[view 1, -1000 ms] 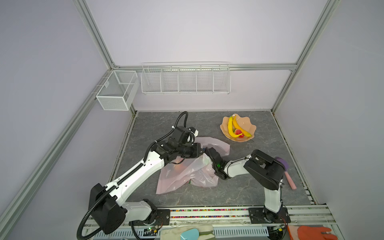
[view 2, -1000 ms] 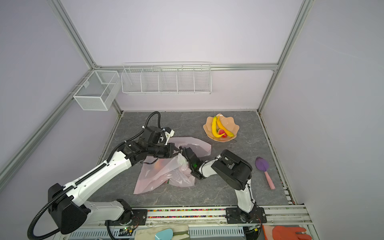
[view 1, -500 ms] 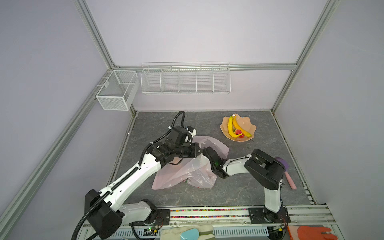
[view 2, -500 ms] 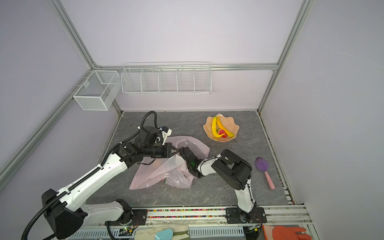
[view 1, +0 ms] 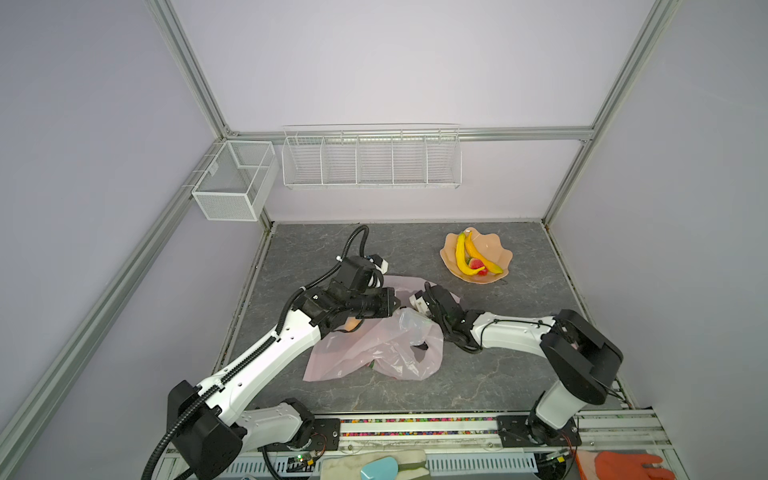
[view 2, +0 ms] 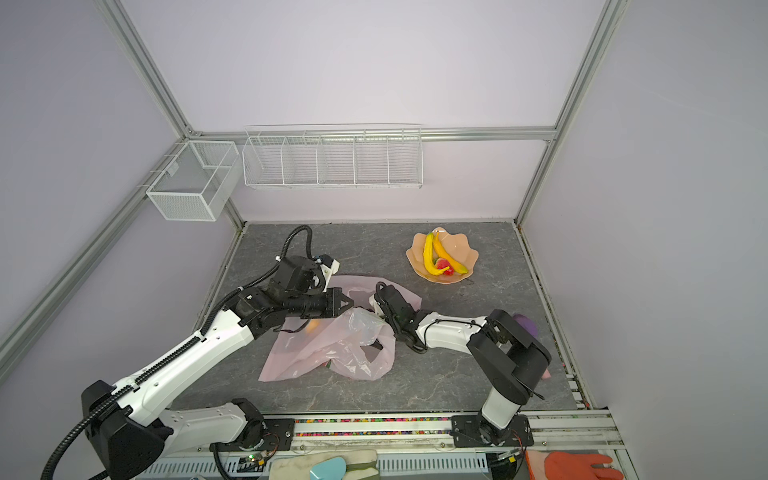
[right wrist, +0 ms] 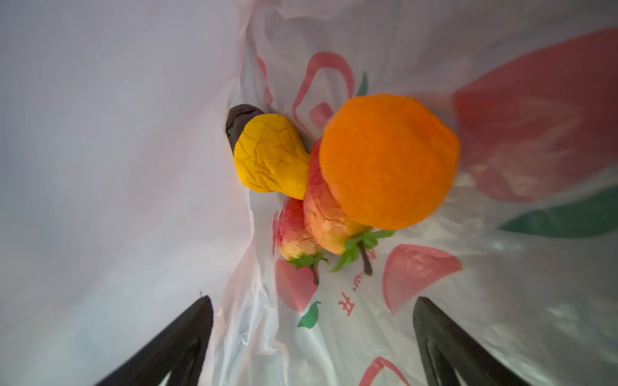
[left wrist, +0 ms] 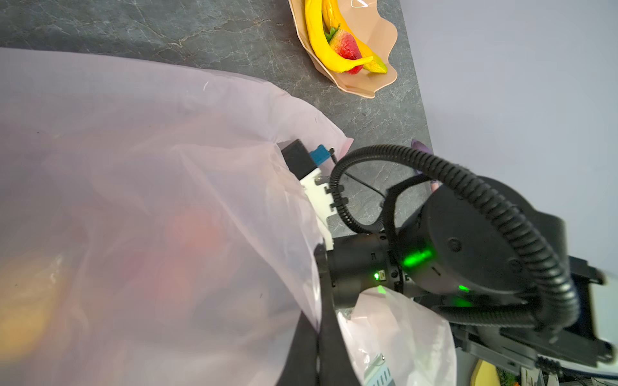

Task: Place the fruits into the plastic bag
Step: Place the fruit in the plastic bag.

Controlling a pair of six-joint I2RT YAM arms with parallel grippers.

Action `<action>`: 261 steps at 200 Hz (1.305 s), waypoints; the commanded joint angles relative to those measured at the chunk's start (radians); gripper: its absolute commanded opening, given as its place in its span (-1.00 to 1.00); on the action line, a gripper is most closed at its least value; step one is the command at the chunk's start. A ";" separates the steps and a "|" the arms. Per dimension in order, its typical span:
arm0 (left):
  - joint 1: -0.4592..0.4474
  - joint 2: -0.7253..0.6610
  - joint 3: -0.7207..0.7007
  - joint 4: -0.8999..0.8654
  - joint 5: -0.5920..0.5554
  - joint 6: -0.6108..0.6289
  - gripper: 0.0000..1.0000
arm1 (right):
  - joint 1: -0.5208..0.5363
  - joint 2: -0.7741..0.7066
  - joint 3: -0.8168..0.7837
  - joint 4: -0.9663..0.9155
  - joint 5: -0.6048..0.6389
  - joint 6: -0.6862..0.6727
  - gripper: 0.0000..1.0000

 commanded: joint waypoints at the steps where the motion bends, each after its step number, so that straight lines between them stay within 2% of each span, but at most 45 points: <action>1: 0.005 -0.019 -0.015 0.019 -0.004 -0.008 -1.00 | -0.019 -0.082 -0.016 -0.205 0.072 -0.081 0.87; 58: 0.004 -0.028 -0.037 0.048 0.034 0.002 -1.00 | -0.055 -0.256 -0.020 -0.502 0.270 -0.177 0.81; 158: 0.004 -0.028 -0.053 0.085 0.068 0.021 -1.00 | -0.119 -0.508 -0.013 -0.870 0.590 -0.225 0.78; 261: 0.004 -0.020 -0.057 0.093 0.102 0.023 -1.00 | -0.151 -0.667 -0.042 -0.960 0.654 -0.258 0.78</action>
